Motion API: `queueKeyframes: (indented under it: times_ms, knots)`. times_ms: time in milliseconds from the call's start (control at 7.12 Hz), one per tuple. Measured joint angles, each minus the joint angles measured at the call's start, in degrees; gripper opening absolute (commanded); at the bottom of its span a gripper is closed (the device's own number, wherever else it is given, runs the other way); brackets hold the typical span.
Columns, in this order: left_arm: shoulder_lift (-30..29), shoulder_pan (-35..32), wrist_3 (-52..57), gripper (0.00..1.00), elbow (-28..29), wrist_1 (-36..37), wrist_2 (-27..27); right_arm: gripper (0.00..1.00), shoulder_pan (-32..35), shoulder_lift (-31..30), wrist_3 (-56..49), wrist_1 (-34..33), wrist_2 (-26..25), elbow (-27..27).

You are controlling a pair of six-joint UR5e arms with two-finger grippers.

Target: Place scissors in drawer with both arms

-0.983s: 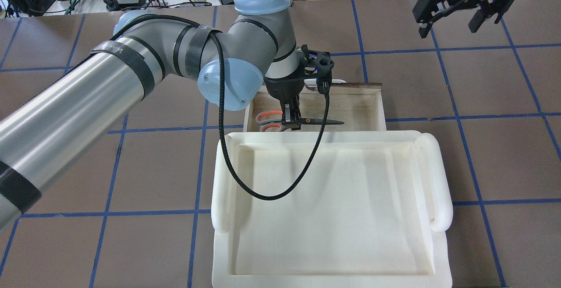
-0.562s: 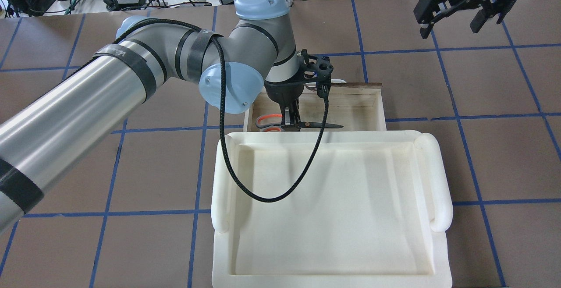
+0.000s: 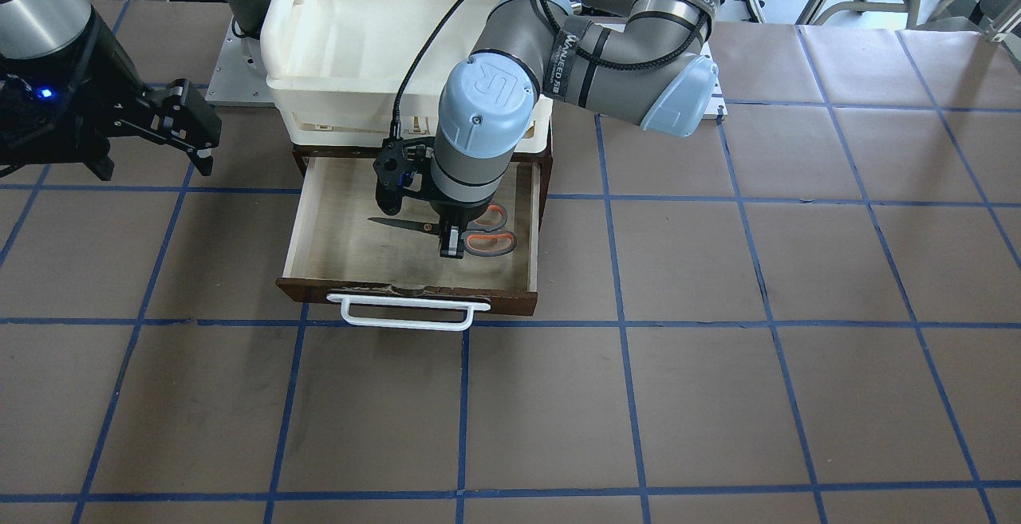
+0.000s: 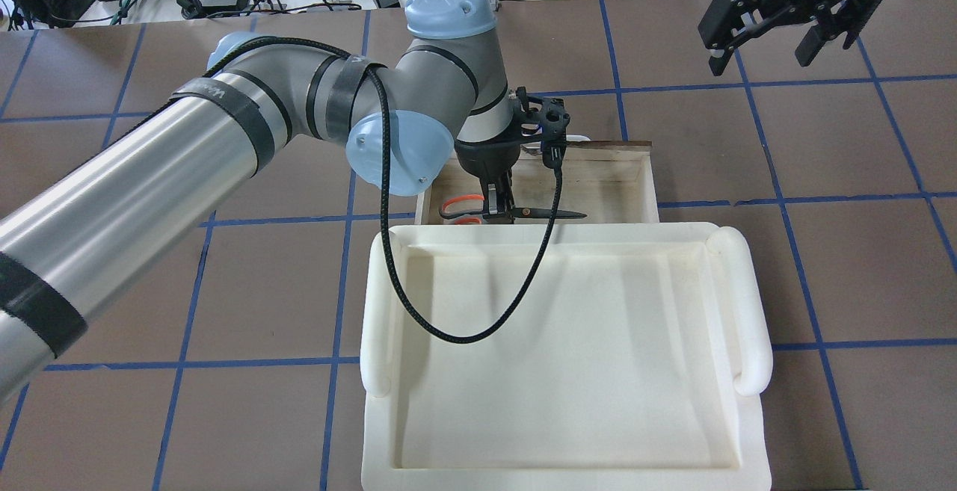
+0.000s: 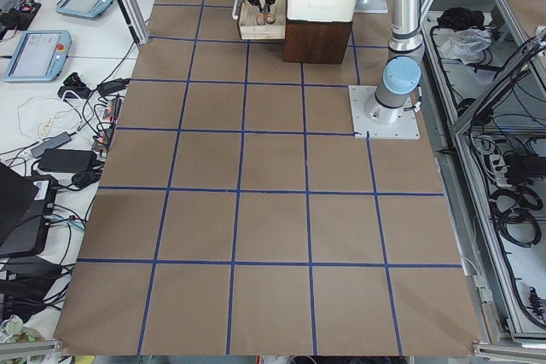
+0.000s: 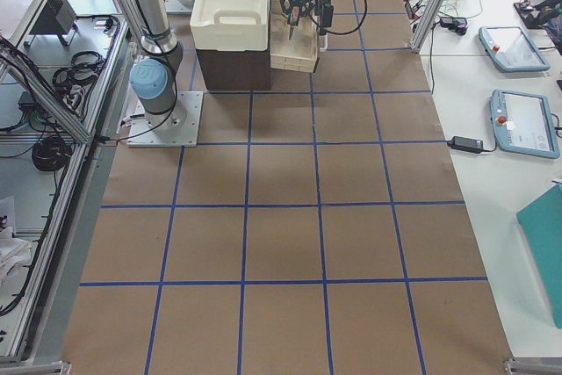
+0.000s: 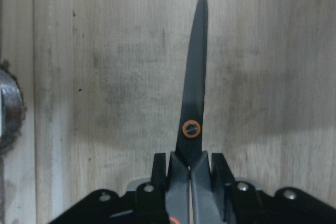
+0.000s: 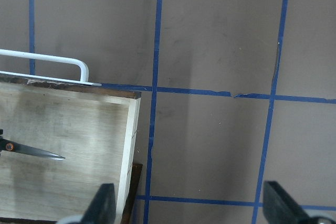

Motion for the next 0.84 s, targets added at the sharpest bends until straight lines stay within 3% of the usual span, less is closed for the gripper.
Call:
queueKeyframes:
  times_ms: [140,281,421,702,843]
  knots:
    - [-0.06,-0.02,-0.13,0.33,-0.41,0.07,-0.02,1.0,0.05,-0.19,0.34,0.52,0.28,0.06]
    - [-0.06,-0.04,-0.19,0.7,-0.84,0.13,-0.06,1.0,0.08,-0.3,0.51,0.72,0.4,0.11]
    - [-0.07,-0.04,-0.23,0.86,-1.07,0.14,-0.1,1.0,0.34,-0.31,0.59,0.78,0.41,0.16]
    - [-0.16,-0.04,-0.43,1.0,-1.24,0.1,-0.3,1.0,2.2,-0.07,0.67,0.41,-0.1,0.22]
    - [-0.13,-0.07,-0.52,1.0,-1.36,0.09,-0.34,1.0,2.77,0.09,0.68,0.28,-0.25,0.23]
